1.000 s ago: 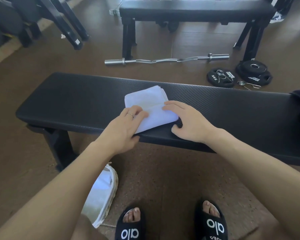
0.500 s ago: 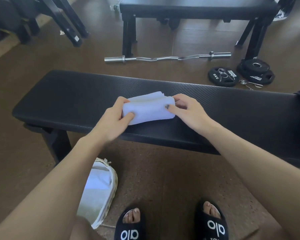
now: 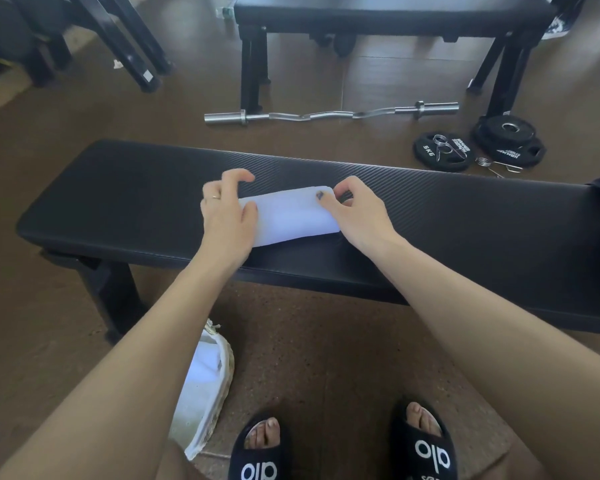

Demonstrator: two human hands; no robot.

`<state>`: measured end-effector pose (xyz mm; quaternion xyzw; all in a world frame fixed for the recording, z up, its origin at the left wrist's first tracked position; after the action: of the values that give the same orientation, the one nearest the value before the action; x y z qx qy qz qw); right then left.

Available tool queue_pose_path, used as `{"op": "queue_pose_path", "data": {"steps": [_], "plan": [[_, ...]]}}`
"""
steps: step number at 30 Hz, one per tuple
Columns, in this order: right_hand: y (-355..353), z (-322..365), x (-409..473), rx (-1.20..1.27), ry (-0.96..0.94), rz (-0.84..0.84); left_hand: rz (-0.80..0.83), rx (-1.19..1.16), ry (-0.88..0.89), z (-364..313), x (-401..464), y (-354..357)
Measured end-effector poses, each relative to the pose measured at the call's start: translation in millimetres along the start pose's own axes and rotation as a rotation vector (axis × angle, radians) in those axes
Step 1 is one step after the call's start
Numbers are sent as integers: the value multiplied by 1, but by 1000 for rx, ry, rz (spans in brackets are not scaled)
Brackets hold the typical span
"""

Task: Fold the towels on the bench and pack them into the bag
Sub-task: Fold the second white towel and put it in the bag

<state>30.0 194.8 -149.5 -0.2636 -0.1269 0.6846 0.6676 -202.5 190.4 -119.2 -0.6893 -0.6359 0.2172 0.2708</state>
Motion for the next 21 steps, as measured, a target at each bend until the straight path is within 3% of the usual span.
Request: {"op": "queue_pose_path", "data": {"steps": [3,7,10,14,18,21], "plan": [[-1,4,2,-62,14,-38,49,134,137,-17,3,7],[0,9,6,-158,40,-69,188,56,-38,5,8,18],[6,17,11,-208,42,-10,244,77,-59,12,4,24],[12,14,16,-131,166,148,251,72,-161,20,5,26],[10,13,12,-92,245,167,274,32,-179,13,6,23],[19,10,2,81,323,196,308,-37,-222,18,3,20]]}}
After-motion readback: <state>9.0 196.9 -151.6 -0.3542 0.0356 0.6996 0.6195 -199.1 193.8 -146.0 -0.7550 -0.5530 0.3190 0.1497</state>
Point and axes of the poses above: each hand's wrist, its own x-axis towards the middle knuckle, its own y-axis out of the palm, z = x × y, the point moved 10 cm from there along x, towards the middle knuckle, and after that the axes turned 11 degrees about z, right-handed, at the moved point
